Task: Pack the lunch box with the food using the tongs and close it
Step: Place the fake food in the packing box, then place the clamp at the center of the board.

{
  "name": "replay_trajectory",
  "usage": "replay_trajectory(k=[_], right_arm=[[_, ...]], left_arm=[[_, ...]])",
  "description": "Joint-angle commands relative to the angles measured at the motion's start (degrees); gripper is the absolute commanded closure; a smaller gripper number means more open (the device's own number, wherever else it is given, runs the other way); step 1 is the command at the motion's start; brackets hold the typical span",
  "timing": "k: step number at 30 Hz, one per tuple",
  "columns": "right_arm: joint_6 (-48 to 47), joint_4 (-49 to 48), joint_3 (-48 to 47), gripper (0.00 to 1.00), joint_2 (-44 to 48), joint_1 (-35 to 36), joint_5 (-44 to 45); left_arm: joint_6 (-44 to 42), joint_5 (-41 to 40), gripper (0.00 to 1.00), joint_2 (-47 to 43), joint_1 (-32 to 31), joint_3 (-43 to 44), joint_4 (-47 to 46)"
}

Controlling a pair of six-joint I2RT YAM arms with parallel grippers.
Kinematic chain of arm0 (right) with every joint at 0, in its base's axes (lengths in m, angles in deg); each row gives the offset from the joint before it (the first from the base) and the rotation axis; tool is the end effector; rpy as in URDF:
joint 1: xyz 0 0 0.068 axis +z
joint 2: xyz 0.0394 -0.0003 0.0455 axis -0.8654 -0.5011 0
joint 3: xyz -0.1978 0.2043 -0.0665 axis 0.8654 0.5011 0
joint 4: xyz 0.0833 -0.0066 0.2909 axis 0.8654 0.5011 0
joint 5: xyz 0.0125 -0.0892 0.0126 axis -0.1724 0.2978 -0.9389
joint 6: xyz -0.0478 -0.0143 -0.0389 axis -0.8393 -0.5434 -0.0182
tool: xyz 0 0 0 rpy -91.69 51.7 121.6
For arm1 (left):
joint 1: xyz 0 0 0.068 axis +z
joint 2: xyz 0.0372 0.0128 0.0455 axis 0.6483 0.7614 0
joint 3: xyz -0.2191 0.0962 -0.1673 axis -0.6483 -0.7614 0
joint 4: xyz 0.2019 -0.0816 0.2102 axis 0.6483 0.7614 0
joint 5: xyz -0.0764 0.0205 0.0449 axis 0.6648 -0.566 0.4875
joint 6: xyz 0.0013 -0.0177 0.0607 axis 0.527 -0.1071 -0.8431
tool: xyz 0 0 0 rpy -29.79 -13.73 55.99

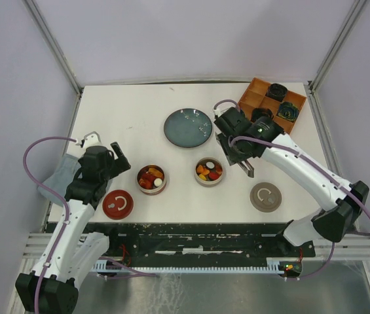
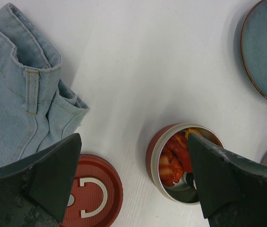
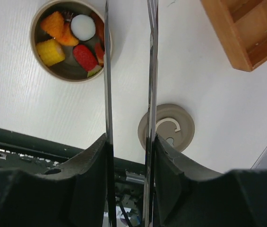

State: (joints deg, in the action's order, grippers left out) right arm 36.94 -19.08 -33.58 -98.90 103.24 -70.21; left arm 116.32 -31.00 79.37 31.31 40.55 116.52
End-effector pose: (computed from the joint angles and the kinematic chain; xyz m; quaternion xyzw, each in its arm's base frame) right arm 0.2494 0.2158 0.3643 -0.1768 0.9526 -0.0177 0.2471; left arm 0.2031 -0.0191 0.2709 -0.2033 0.8616 -0.0236 0.4644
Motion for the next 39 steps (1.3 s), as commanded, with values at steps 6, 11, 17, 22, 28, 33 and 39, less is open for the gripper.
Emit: replay_trajectory(k=[6,11,17,22,28,33,39], right_arm=[[6.40,-7.79,5.68,0.52,9.87,-4.05,10.08],[7.97,-8.82,7.87,0.51,12.21,-6.01,11.32],[9.79,-8.95,9.47,0.51,13.73,-8.81,11.73],[11.65,-8.83,12.54,0.50,17.00,-13.39,12.45],[12.93,-8.58,16.68,0.48,22.83,-24.58,12.84],[11.21,-9.03,19.71,0.47,25.55,-34.51,12.93],[10.27,-10.18,22.61,0.47,27.00,-36.36,19.59]], left_arm=[[-1.70,0.54,0.01,-0.27,0.19,0.33,-2.82],[-1.67,0.54,0.01,-0.36,0.19,0.28,-2.86],[-1.69,0.59,0.01,-0.27,0.20,0.32,-2.80],[-1.69,0.56,0.01,-0.35,0.22,0.35,-2.78],[-1.78,0.57,0.01,-0.52,0.13,0.32,-2.74],[-1.69,1.06,0.01,-0.77,0.15,0.26,-2.99],[-1.78,0.89,0.01,-0.96,0.20,0.27,-2.88]])
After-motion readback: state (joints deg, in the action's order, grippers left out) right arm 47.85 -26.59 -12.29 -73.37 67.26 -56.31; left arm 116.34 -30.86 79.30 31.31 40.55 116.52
